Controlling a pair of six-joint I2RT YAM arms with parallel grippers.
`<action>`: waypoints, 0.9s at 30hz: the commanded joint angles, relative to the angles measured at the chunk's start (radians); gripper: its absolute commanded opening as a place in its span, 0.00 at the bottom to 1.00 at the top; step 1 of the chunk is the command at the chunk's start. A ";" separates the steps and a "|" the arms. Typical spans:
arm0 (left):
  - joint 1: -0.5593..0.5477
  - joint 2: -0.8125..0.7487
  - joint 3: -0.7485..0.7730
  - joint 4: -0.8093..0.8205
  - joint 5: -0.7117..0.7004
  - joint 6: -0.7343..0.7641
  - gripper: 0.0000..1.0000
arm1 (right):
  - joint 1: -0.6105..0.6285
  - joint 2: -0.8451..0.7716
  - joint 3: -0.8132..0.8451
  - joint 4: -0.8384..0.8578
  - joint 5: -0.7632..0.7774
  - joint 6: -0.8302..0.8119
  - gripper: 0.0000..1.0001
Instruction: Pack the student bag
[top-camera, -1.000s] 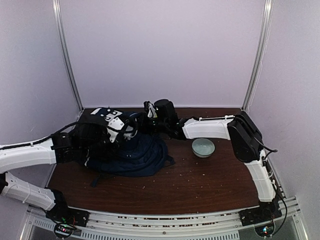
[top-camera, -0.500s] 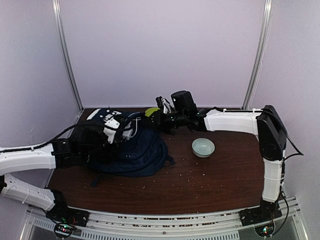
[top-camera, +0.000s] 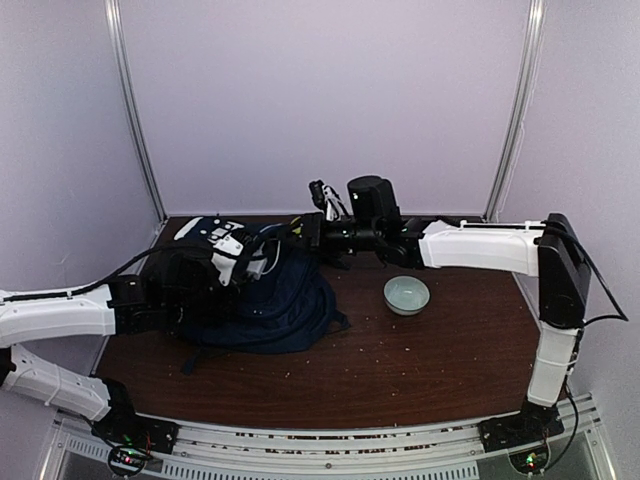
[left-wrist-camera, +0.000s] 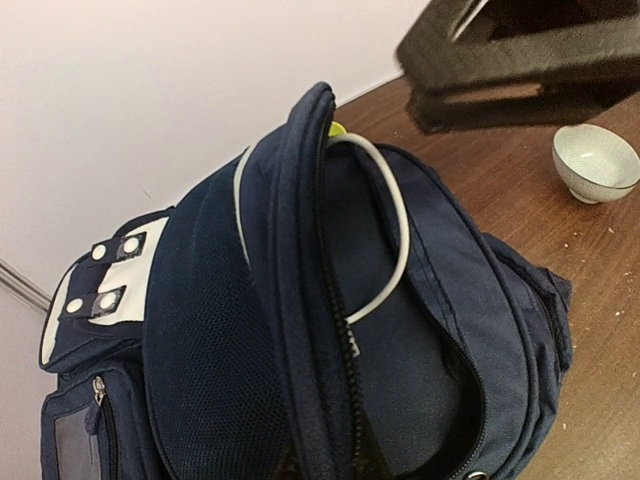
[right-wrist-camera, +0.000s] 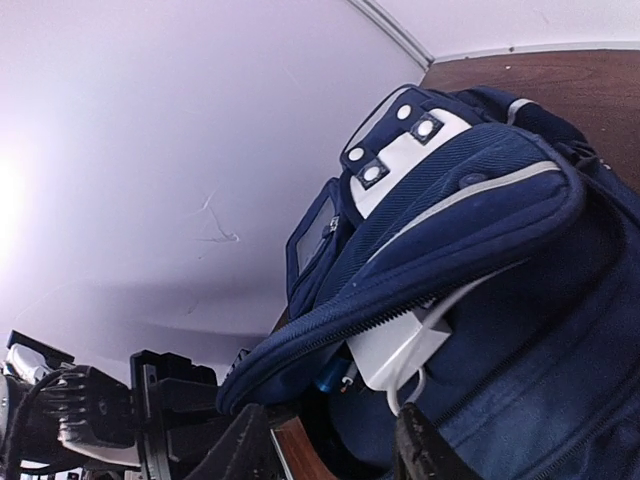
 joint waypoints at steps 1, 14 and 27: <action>-0.009 0.002 0.067 0.153 0.052 -0.002 0.00 | 0.023 0.119 0.074 0.085 -0.009 0.076 0.32; -0.033 0.096 0.133 0.252 0.317 0.034 0.00 | 0.020 0.335 0.296 0.074 0.014 0.150 0.00; -0.035 0.143 0.131 0.289 0.270 -0.046 0.10 | -0.075 0.035 0.039 0.023 -0.073 0.027 0.07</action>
